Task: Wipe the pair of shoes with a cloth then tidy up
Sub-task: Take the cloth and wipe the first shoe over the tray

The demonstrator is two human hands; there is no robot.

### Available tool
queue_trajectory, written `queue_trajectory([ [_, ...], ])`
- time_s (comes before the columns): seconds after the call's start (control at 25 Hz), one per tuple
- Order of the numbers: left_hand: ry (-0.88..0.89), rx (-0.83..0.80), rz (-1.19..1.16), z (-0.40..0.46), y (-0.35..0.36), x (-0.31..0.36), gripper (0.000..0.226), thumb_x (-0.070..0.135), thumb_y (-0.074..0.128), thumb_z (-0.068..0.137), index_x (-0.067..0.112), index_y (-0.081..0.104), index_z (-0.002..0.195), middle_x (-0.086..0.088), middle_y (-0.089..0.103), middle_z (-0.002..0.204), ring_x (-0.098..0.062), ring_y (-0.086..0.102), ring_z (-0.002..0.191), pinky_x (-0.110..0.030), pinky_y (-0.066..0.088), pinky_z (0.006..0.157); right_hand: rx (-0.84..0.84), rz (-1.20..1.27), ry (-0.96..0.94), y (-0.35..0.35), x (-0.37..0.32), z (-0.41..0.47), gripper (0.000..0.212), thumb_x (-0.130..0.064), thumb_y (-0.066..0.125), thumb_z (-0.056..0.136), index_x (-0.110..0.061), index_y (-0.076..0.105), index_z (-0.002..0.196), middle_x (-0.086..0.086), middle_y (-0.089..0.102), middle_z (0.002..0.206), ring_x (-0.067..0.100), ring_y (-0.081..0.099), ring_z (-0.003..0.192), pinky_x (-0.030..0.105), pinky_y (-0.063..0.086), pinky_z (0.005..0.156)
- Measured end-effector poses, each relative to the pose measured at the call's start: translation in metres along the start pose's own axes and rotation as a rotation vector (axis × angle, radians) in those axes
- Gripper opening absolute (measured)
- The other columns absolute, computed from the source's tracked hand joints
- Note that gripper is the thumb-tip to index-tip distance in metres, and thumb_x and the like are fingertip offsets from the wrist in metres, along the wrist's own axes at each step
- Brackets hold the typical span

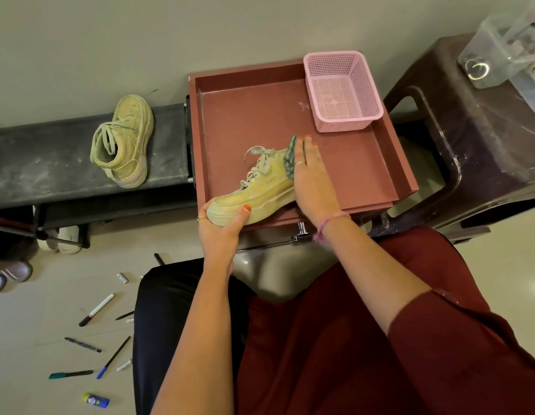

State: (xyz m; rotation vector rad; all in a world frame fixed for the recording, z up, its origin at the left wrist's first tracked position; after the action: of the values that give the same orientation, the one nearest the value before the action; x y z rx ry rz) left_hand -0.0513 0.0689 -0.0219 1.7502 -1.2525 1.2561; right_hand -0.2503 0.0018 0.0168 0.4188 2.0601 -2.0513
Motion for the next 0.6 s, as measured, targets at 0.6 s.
queue_trajectory([
  [0.6, -0.03, -0.001, 0.004, 0.003, -0.002, -0.005, 0.071, 0.031, 0.084, 0.06, 0.008, 0.055, 0.12, -0.007, 0.068, 0.112, -0.014, 0.067, 0.1, -0.028, 0.054, 0.09, 0.056, 0.051, 0.034, 0.012, -0.004, -0.01, 0.069, 0.006, 0.041, 0.092, -0.002, 0.004, 0.15, 0.021, 0.005, 0.157, 0.032, 0.008, 0.145, 0.038, 0.013, 0.117],
])
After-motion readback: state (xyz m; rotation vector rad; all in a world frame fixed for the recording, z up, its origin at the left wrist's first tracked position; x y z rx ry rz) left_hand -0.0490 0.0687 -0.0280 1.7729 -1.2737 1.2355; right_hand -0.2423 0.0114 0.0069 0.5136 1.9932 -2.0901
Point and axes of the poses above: each hand's wrist, its own z-axis towards the middle knuckle, its own y-axis out of the palm, x = y × z, the point moved 6 cm from there along z, towards the middle knuckle
